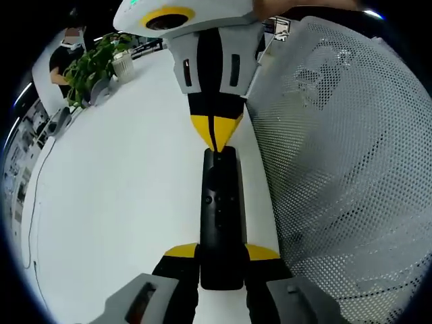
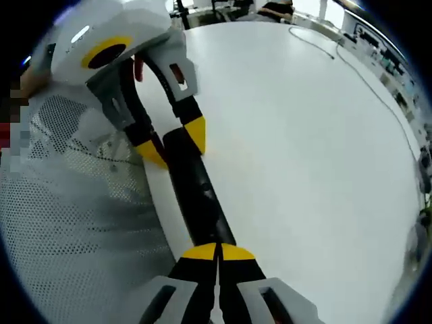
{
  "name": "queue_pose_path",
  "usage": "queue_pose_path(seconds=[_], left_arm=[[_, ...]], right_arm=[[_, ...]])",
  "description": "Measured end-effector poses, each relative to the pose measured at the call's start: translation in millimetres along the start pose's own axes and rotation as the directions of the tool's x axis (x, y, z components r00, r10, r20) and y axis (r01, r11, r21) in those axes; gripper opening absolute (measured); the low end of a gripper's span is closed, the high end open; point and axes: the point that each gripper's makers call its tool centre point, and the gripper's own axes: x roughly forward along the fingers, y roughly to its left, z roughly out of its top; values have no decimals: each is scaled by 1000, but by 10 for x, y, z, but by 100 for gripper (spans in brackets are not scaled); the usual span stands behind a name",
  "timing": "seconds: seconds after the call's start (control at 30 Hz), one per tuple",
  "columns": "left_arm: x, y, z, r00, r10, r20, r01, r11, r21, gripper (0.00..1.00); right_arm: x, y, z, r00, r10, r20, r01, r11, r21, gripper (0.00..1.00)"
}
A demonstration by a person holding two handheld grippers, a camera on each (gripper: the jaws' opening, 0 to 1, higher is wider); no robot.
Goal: Press the specified remote control buttons in sequence, fully releasing each button before pressing the next.
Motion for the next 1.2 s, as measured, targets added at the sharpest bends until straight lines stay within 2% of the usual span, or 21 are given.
queue_pose_path(seconds=[0.23,0.4,0.67,0.83,1.2], left_arm=[[6,4,4,1000,2,-13,-2,1000,0,25],[8,3,6,1000,1,-13,-1,1000,-1,25],[7,3,3,1000,-8,-12,8,1000,-9,25],[6,-2,3,1000,-4,-23,4,1000,-2,25],[8,-4,-2,1000,-3,-25,2,1000,-4,25]], right_arm=[[-5,-9,-1,1000,-15,26,13,999,50,0],[-6,3,-12,998,-37,42,36,999,32,0],[-20,9,-19,988,-77,130,76,997,14,0],[-15,10,0,989,-81,126,83,997,-10,0],[-11,21,-6,977,-139,163,147,988,-42,0]])
